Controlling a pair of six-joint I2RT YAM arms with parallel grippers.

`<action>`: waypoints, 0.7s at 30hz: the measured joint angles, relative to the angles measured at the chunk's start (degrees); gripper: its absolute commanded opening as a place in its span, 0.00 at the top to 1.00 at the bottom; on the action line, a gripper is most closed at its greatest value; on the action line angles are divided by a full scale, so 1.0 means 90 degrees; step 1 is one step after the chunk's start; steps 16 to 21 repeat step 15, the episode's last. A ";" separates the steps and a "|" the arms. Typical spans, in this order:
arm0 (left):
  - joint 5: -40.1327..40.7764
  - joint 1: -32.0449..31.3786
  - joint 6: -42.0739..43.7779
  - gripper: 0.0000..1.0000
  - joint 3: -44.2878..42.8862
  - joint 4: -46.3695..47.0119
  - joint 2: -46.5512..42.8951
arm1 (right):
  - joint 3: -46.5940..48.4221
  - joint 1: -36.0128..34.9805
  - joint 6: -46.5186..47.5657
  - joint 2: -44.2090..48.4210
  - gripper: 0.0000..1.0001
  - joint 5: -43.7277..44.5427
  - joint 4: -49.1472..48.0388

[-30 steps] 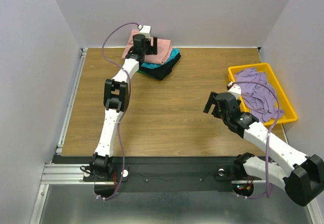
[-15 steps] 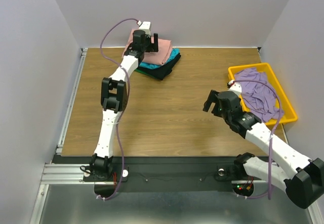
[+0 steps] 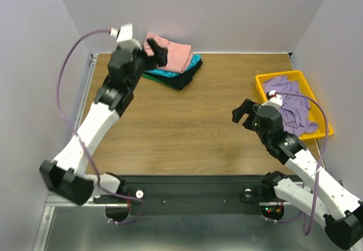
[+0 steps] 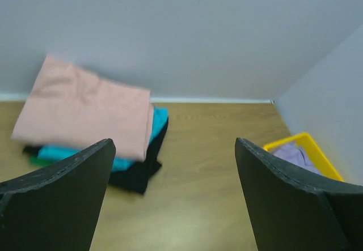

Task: Fold and stack the t-shirts
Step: Neatly place the folded tshirt to the corner

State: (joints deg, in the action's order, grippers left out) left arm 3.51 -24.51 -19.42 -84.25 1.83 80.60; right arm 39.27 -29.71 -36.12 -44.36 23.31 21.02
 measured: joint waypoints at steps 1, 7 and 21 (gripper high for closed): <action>0.0158 -0.0073 -0.0165 0.01 0.0551 -0.0022 -0.0432 | -0.0015 0.0000 -0.0017 0.0019 0.00 -0.0005 -0.0005; 0.0901 -0.0913 -0.1277 0.01 0.3381 -0.0374 -0.1967 | -0.0522 0.0000 -0.0058 0.0362 0.00 -0.0066 0.0002; 0.1661 -0.1056 -0.2509 0.02 0.4646 -0.2081 -0.2278 | -0.1166 0.0000 -0.0155 0.0833 0.00 0.0080 0.0087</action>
